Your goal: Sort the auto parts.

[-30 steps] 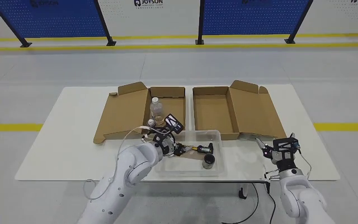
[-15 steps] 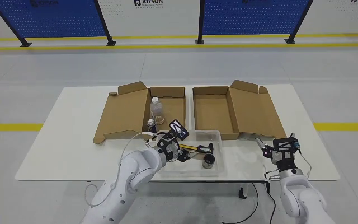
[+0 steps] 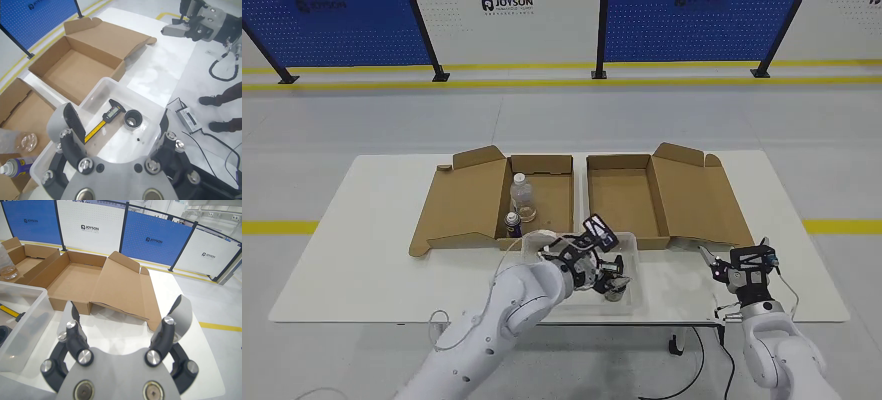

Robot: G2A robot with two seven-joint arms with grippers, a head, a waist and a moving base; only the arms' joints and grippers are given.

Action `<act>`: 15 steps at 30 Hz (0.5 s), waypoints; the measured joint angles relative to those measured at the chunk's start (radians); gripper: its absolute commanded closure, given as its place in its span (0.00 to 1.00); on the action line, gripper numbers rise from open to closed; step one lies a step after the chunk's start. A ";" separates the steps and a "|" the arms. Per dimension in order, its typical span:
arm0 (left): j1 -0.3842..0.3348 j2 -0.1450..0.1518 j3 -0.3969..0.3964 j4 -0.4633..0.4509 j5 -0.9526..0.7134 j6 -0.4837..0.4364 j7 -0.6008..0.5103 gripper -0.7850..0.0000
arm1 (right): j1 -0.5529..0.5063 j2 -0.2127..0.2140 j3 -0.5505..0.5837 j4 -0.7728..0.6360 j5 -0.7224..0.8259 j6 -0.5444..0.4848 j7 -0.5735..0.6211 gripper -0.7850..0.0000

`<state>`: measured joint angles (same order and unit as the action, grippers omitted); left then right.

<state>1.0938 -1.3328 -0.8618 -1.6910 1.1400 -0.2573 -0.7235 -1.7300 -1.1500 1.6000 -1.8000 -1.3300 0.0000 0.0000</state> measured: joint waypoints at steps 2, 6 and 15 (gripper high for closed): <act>-0.052 -0.020 0.052 0.053 -0.025 0.025 -0.031 0.00 | 0.000 0.000 0.000 0.000 0.000 0.000 0.000 0.00; -0.123 -0.050 0.121 0.144 -0.069 0.061 -0.063 0.00 | 0.000 0.000 0.000 0.000 0.000 0.000 0.000 0.00; -0.202 -0.089 0.184 0.269 -0.081 0.099 -0.106 0.05 | 0.000 0.000 0.000 0.000 0.000 0.000 0.000 0.00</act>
<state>0.8915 -1.4213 -0.6781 -1.4220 1.0591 -0.1578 -0.8291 -1.7300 -1.1500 1.6000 -1.8000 -1.3300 0.0000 0.0000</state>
